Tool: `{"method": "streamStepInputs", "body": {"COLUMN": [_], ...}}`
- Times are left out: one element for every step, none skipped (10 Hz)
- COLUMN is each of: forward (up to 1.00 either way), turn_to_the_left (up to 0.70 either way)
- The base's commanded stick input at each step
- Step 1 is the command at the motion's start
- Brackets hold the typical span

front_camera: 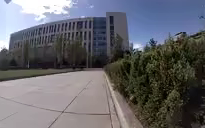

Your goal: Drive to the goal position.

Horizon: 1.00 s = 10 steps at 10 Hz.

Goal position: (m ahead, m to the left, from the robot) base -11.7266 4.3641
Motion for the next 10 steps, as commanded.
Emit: {"method": "streamStepInputs", "body": {"forward": [0.04, 0.05, 0.05, 0.04, 0.04, 0.04, 0.04, 0.04, 0.04, 0.04], "turn_to_the_left": [0.00, 0.00, 0.00, 0.00, 0.00, 0.00, 0.00, 0.00, 0.00, 0.00]}}
